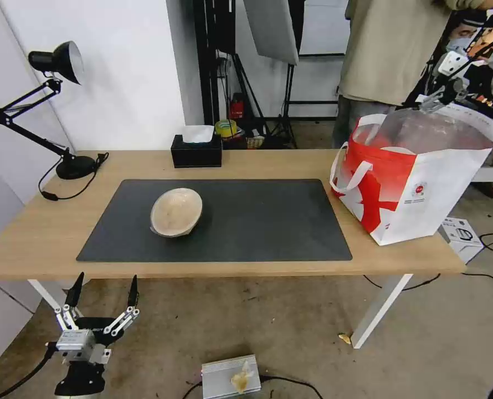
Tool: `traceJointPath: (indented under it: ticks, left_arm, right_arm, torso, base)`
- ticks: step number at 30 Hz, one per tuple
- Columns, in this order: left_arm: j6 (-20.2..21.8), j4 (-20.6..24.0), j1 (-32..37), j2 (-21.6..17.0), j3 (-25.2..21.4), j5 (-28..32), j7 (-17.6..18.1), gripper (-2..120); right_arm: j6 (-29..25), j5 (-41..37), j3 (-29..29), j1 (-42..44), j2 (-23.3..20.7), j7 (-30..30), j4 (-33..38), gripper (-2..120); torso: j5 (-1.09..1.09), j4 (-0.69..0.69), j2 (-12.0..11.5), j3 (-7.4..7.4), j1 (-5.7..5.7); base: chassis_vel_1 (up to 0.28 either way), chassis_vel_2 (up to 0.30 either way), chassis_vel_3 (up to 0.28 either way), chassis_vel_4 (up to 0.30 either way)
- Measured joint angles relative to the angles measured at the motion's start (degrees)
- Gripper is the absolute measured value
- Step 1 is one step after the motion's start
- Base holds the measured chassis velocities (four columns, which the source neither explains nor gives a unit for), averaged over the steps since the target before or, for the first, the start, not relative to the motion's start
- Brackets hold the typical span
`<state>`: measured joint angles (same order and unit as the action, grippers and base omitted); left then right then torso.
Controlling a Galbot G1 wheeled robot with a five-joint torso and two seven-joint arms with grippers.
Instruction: Pick up the trash from the table and place it into the takeout bag.
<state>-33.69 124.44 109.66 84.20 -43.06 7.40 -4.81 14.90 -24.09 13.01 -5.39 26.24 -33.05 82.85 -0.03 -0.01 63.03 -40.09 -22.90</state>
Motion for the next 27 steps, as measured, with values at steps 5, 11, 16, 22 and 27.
traceJointPath:
  ticks: [5, 11, 16, 22, 27]
  left_arm:
    - [0.1, -0.3, 0.1, 0.3, 0.3, -0.4, 0.0, 100]
    - [0.2, -0.3, 0.0, 0.3, 0.7, -0.6, 0.2, 100]
    - [0.8, 0.3, -0.4, 0.1, 1.3, -0.6, 0.2, 100]
    - [1.9, 1.1, -1.3, -0.2, 2.7, -0.8, 0.4, 100]
    - [2.8, 1.7, -1.9, -0.3, 3.8, -1.1, 0.5, 100]
  right_arm:
    - [-3.6, -11.4, -5.6, 12.0, -1.8, 12.9, 10.4, 100]
    - [-6.8, -15.0, -11.8, 22.3, -0.6, 23.1, 18.0, 100]
    - [-8.5, -15.2, -14.7, 26.8, 1.2, 27.5, 19.9, 100]
    - [-10.2, -14.8, -16.8, 29.9, 3.8, 31.5, 21.2, 100]
    - [-13.0, -14.0, -18.5, 34.2, 7.5, 37.8, 23.2, 100]
  torso:
    - [0.03, 0.00, 0.0, -0.01, -0.01]
    - [0.02, 0.01, 0.0, -0.01, 0.00]
    - [0.03, 0.01, 0.0, -0.01, -0.01]
    - [0.02, 0.00, 0.0, -0.01, -0.01]
    - [0.01, 0.01, 0.0, -0.01, -0.01]
  base:
    - [0.000, 0.000, 0.000, 0.000]
    - [0.000, 0.000, 0.000, 0.000]
    - [0.000, 0.000, 0.000, 0.000]
    - [0.000, 0.000, 0.000, 0.000]
    - [0.000, 0.000, 0.000, 0.000]
